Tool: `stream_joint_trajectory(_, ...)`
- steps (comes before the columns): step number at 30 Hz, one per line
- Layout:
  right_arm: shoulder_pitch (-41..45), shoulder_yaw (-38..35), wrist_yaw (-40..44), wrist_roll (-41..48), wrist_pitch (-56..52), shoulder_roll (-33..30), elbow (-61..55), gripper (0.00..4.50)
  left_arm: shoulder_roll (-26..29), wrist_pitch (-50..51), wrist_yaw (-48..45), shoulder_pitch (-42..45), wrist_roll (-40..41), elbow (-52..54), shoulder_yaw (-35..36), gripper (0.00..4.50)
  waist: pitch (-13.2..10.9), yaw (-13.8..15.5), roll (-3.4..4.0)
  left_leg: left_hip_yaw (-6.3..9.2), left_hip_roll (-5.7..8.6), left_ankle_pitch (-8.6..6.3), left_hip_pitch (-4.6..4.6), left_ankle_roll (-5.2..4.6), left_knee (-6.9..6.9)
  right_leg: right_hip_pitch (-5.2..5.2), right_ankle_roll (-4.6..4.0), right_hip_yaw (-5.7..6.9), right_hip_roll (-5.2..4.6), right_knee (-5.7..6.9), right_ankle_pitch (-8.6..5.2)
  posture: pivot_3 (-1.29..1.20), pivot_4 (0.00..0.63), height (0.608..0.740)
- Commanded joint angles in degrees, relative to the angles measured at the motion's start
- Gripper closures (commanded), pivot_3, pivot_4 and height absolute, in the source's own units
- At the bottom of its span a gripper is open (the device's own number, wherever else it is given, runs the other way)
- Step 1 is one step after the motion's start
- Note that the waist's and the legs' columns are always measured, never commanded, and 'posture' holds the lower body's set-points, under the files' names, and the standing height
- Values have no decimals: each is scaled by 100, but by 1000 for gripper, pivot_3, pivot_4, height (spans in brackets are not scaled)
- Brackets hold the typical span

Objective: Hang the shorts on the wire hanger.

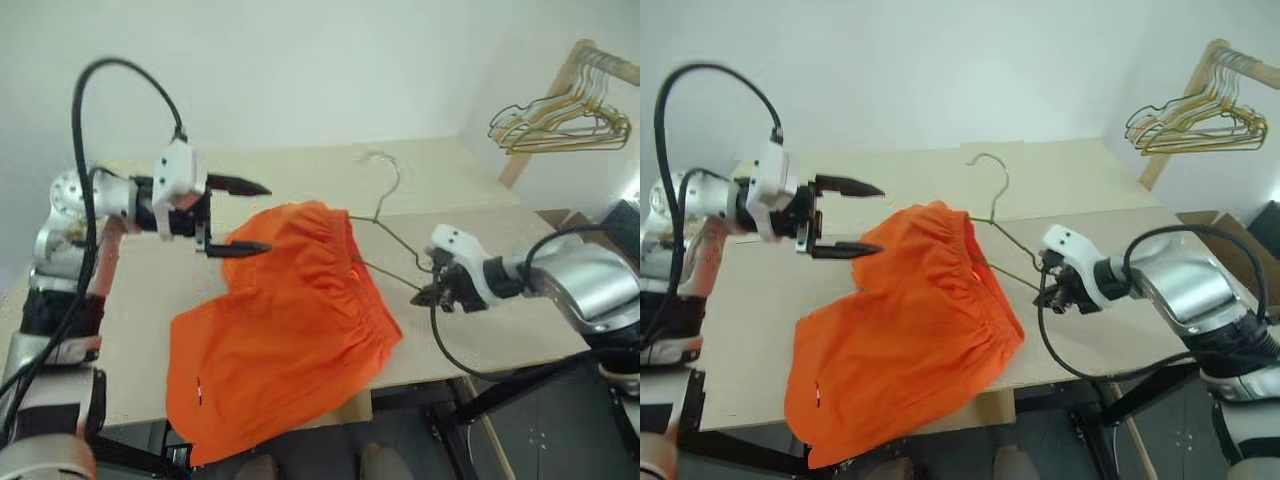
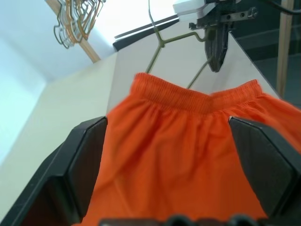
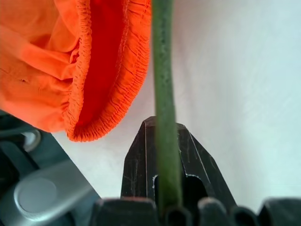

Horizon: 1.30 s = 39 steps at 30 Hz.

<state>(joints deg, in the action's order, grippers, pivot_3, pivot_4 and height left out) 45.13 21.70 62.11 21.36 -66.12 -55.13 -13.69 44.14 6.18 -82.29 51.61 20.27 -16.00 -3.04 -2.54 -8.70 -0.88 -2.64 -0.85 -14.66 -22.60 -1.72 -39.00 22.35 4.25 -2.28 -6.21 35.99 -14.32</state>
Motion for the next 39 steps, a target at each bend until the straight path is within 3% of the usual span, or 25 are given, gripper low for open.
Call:
stream_joint_trajectory(1,501,345,247,-265,316,-57,-108,4500,-239,-1019,-339,757,-600,-1139,-353,36,0,-116,0,8,0,0,-5,0,-1,4,1,0,-1,-1,1,-258,0,740)
stream_joint_trajectory(5,955,638,401,-385,320,67,-70,4500,-653,-2184,-642,1491,-1317,-2580,-845,36,0,-345,0,37,7,1,-28,-1,-11,21,7,1,-9,-1,4,-282,0,740)
stream_joint_trajectory(9,1190,817,552,-500,337,90,-6,4500,-714,-2925,-1020,1903,-1646,-3480,-1438,36,0,-614,0,39,8,1,-53,-2,-19,51,11,-4,-15,13,5,-304,0,740)
stream_joint_trajectory(17,1266,823,668,-520,153,124,-105,4500,-787,-3864,-366,2181,-2811,-4472,-1963,36,0,-1003,0,42,9,1,-69,-3,-21,77,13,-12,-22,31,4,-319,0,740)
stream_joint_trajectory(20,1275,821,685,-525,125,123,-111,4500,-823,-4042,-151,2192,-3078,-4621,-1966,653,0,-1079,0,44,8,1,-69,-3,-21,78,15,-11,-23,37,3,-322,0,740)
stream_joint_trajectory(31,1362,893,651,-548,20,228,-94,4500,-960,-3929,-144,2070,-3014,-4632,-1612,4379,0,-1099,0,47,6,1,-70,-3,-21,82,23,-12,-32,82,-2,-311,0,740)
stream_joint_trajectory(34,1257,871,504,-649,140,302,-113,4500,-980,-3829,-231,1980,-2905,-4536,-1498,4449,0,-1098,0,47,6,1,-70,-3,-21,82,24,-12,-34,86,-2,-309,0,740)
stream_joint_trajectory(39,969,700,190,-845,272,227,-166,3025,-946,-3440,-442,1759,-2717,-4319,-1273,4500,0,-1095,0,49,6,1,-71,-3,-21,83,25,-12,-34,89,-3,-308,0,740)
